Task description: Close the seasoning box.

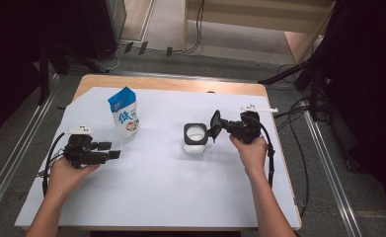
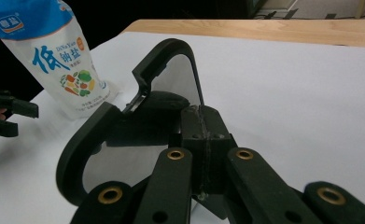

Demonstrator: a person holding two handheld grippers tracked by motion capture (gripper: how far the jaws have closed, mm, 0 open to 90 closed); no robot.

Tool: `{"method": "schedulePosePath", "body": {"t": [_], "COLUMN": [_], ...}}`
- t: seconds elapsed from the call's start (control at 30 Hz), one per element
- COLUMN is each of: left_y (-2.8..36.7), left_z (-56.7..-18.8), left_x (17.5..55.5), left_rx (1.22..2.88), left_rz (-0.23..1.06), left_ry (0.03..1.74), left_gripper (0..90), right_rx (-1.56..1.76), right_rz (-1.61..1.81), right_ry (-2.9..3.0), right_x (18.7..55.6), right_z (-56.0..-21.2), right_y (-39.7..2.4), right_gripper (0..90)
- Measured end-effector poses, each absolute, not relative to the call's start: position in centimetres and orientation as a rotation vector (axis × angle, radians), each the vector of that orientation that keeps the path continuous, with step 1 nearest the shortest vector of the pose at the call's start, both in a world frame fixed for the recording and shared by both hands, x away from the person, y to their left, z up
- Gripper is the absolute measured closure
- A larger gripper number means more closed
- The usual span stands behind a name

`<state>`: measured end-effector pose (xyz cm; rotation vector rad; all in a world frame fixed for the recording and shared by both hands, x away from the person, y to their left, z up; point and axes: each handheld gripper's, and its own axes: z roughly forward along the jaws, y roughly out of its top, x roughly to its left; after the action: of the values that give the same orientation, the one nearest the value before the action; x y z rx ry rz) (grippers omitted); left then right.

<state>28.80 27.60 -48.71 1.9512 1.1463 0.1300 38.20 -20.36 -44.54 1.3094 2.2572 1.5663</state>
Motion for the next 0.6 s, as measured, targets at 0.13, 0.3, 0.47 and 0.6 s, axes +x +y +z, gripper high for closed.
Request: {"method": "schedulePosePath", "body": {"t": [0.13, 0.3, 0.47, 0.6], "left_y": [27.6, 27.6, 27.6, 27.6], "left_z": [-48.8, -48.8, -48.9, -48.9], "left_x": [28.9, 28.9, 28.9, 28.9], "left_rx": [1.953, 1.948, 1.951, 1.959], "left_rz": [0.124, 0.122, 0.126, 0.12], "left_ry": [1.148, 1.146, 1.147, 1.149], "left_gripper": [41.0, 41.1, 41.1, 41.1], "right_rx": [1.303, 1.309, 1.293, 1.286], "right_rz": [1.57, 1.604, 1.603, 1.603], "right_ry": [2.263, 2.259, 2.264, 2.277], "right_x": [38.0, 37.9, 37.8, 37.6], "right_z": [-44.5, -44.5, -44.5, -44.5], "right_y": [-20.1, -19.9, -19.5, -19.2], "right_gripper": [90.0, 90.0, 90.0, 90.0]}}
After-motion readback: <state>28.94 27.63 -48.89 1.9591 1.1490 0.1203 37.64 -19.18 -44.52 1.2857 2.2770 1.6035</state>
